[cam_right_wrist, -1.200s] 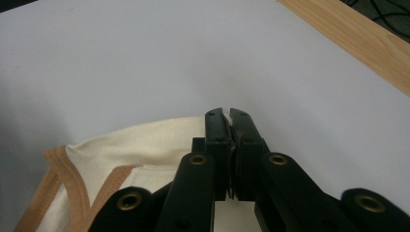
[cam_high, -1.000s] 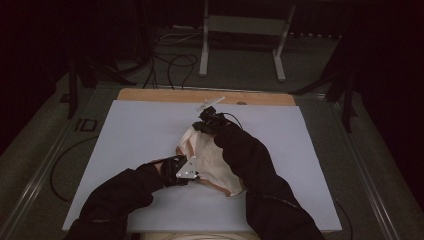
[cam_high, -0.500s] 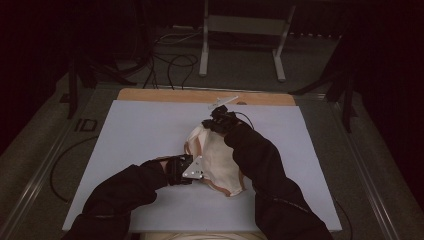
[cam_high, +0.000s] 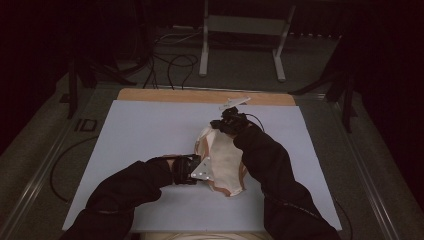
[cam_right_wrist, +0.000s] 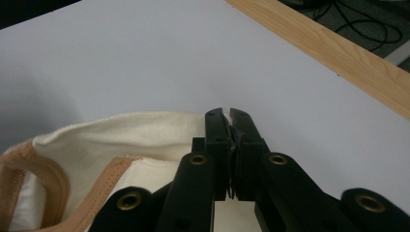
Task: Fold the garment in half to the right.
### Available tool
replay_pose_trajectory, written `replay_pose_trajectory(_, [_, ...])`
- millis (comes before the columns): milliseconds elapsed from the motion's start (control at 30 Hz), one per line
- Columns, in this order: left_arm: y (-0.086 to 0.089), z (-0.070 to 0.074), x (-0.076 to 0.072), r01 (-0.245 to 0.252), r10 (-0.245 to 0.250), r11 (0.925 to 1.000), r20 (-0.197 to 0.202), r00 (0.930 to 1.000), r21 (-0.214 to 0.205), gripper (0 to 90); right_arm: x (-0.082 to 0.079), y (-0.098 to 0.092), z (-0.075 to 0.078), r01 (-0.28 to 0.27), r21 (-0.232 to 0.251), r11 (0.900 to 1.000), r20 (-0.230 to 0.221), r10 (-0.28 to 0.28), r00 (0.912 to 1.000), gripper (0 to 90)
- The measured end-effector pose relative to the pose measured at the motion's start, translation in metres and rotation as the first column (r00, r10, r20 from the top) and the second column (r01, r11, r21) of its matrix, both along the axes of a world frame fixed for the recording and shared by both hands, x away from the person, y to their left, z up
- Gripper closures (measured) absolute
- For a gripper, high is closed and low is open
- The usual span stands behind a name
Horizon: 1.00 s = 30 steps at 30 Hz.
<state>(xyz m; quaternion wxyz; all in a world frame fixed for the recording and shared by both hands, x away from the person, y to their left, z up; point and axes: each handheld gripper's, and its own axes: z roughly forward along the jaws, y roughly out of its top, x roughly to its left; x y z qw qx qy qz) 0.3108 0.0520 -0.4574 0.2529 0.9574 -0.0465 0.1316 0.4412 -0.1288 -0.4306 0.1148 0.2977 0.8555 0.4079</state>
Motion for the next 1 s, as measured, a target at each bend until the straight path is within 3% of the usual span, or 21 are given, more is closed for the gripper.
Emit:
replay_pose_trajectory(200, [-0.01, 0.003, 0.003, 0.025, -0.025, 0.9991, -0.003, 0.9997, 0.035, 86.2, 0.0, -0.012, -0.003, 0.018, 0.011, 0.9998, -0.005, -0.018, 0.9998, 87.7])
replay_pose_trajectory(1000, [-0.059, -0.001, 0.005, 0.107, -0.104, 0.9911, -0.035, 0.9939, 0.08, 86.0, -0.003, -0.061, -0.017, 0.069, 0.054, 0.9961, -0.021, -0.068, 0.9974, 87.7])
